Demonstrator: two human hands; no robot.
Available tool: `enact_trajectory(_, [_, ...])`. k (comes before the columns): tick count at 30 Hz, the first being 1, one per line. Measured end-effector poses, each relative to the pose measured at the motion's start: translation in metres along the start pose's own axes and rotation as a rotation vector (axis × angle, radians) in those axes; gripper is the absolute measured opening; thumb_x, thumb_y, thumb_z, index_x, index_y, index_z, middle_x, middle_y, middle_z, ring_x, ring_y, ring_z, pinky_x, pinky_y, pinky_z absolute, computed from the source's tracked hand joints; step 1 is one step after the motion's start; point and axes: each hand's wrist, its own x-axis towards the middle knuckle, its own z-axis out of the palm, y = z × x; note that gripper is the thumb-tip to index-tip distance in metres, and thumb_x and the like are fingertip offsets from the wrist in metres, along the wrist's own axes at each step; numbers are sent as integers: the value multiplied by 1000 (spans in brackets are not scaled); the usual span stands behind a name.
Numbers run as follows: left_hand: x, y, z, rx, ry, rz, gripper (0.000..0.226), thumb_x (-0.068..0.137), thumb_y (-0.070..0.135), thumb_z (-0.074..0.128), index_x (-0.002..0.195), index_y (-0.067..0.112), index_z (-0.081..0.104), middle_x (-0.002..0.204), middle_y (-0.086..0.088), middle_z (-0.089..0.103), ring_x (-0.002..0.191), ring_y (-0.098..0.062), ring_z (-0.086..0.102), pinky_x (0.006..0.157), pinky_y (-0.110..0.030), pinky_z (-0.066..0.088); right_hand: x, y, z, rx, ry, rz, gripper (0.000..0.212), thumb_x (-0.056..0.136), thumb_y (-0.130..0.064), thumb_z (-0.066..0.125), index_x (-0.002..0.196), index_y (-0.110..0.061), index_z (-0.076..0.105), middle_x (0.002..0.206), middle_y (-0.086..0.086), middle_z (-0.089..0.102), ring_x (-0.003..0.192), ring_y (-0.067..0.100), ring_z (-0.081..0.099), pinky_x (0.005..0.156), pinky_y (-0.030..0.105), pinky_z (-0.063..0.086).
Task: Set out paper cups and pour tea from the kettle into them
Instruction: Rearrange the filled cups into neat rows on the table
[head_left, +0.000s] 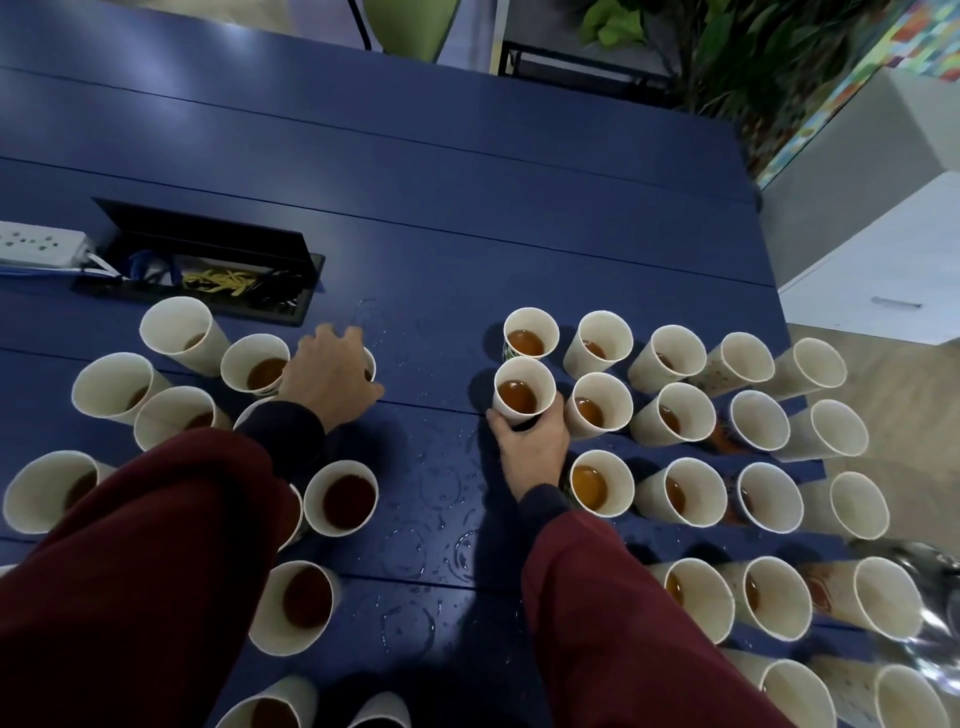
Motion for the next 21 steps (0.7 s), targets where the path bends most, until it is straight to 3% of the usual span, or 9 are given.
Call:
enact_trajectory(9, [-20, 19, -22, -99, 79, 76, 55, 73, 38, 76, 117, 10, 57, 103, -12, 51, 100, -37, 56, 84, -48, 51, -21, -6, -2, -52, -6, 95, 58, 75, -13, 83, 124, -5, 53, 118, 12, 67, 111, 31, 62, 92, 29, 43])
enact_trajectory(12, [-35, 31, -31, -120, 52, 118, 52, 71, 40, 76, 113, 17, 56, 99, -3, 46, 100, -33, 56, 81, -43, 50, -43, -13, -6, 8, 71, 152, 62, 79, -13, 81, 133, -7, 52, 128, 10, 64, 121, 26, 58, 99, 26, 41])
enact_trajectory(14, [-48, 40, -34, -129, 37, 165, 50, 70, 42, 75, 111, 21, 57, 102, -2, 51, 100, -30, 56, 78, -40, 48, -60, -18, -12, 52, 94, 147, 55, 82, -14, 80, 130, -10, 53, 123, 4, 62, 121, 22, 58, 100, 26, 42])
enact_trajectory(16, [-63, 49, -34, -134, 10, 234, 51, 69, 44, 74, 114, 25, 57, 105, 0, 52, 102, -27, 56, 80, -38, 48, -76, -18, -17, 79, 36, 95, 53, 83, -16, 79, 130, -12, 55, 121, -1, 61, 119, 16, 59, 104, 32, 47])
enact_trajectory(19, [-87, 63, -31, -110, -65, 373, 50, 68, 44, 72, 114, 29, 57, 103, 3, 50, 102, -22, 55, 81, -38, 49, -100, -22, -22, 50, -153, -56, 68, 77, -24, 79, 139, -16, 52, 136, -4, 60, 128, 9, 55, 110, 32, 45])
enact_trajectory(21, [-102, 70, -28, -86, -112, 441, 47, 69, 44, 71, 111, 29, 56, 101, 5, 50, 98, -20, 54, 77, -37, 48, -109, -25, -24, 42, -240, -124, 70, 74, -28, 79, 138, -22, 51, 132, -7, 63, 124, 9, 59, 104, 32, 48])
